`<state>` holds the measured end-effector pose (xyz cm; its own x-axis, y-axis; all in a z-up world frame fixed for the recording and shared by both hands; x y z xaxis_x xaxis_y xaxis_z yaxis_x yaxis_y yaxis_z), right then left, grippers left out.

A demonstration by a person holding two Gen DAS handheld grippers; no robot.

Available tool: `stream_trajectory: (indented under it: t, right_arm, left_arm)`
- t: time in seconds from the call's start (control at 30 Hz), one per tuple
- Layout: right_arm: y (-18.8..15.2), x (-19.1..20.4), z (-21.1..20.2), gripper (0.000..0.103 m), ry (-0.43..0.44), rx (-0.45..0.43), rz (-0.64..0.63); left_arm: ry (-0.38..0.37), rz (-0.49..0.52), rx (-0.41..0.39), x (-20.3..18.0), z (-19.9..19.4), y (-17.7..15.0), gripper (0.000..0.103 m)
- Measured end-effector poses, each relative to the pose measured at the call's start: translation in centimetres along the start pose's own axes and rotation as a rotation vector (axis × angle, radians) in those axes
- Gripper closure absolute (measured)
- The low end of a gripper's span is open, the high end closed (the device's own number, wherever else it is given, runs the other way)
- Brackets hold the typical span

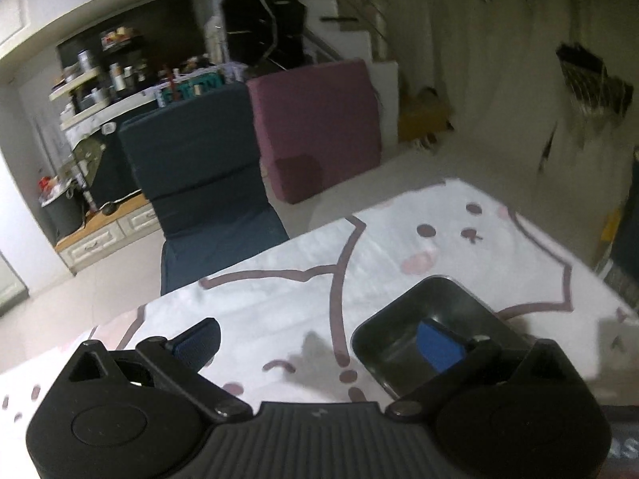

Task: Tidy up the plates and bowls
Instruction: 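Carry the steel tray with both grippers toward the stacked cream bowl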

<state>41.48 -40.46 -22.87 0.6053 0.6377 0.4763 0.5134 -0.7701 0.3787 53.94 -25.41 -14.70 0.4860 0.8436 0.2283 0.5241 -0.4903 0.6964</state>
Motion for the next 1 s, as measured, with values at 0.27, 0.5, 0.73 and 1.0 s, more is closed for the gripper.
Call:
stream_trajectory:
  t: [0.27,0.5,0.73,1.0]
  right_arm:
    - [0.2,-0.9,1.1,0.011,-0.032,0.054,-0.053]
    - [-0.7,-0.3,1.2,0.011,-0.059,0.057,-0.223]
    - [-0.1,-0.7,0.8,0.013,-0.06,0.041,-0.302]
    - [-0.1,0.4,0.2,0.047,-0.028,0.018,-0.379]
  left_arm:
    - [0.012,0.04,0.063,-1.1,3.7,0.3,0.0]
    - [0.062,0.002,0.073,0.0,4.0,-0.1,0.0]
    - [0.062,-0.011,0.085,1.6,3.2,-1.3,0.0]
    - [-0.024,-0.048,0.167,4.3,1.1,-4.3,0.013]
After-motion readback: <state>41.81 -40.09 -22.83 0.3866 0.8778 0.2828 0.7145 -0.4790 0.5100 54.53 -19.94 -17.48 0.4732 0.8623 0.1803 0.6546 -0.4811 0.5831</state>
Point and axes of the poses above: each gripper's, at about its wrist camera, not at the fingertips, and z roughly the way its jaws point, x to its left, y to its top, the point moved 4 cm from there along z, roughly the way its jaws point, and after that the axes turned 7 degrees about z, right-handed, at the moved point
